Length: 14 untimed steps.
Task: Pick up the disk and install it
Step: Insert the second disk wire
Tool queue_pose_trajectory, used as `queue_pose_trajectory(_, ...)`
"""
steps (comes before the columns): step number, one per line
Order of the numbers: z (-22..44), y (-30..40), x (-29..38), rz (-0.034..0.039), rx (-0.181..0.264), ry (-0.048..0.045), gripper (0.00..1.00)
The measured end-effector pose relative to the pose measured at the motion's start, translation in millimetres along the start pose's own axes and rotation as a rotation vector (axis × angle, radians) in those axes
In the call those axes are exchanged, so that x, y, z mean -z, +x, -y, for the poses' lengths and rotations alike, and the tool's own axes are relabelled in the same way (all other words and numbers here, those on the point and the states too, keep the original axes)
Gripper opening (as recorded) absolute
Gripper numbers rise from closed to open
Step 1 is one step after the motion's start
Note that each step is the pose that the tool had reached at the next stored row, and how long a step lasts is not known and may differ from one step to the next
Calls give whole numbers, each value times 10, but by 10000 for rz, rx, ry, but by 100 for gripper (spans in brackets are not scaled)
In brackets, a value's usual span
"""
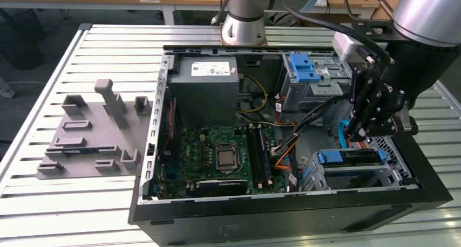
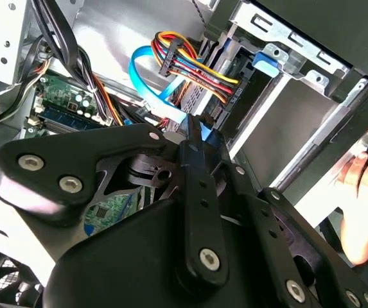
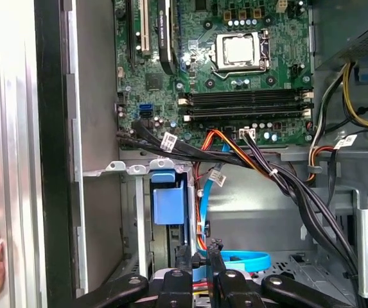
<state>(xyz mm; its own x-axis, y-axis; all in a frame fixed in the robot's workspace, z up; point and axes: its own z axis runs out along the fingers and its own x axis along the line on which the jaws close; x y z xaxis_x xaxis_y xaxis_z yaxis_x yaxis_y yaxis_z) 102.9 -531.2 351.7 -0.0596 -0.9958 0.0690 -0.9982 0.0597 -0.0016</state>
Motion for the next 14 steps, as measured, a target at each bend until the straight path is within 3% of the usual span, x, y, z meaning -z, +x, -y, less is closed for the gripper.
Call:
queue_pose_trajectory(5, 0, -1, -18, -37, 0, 2, 24)
queue_pose_trajectory(14, 2, 32, -56, -18, 0, 1, 24)
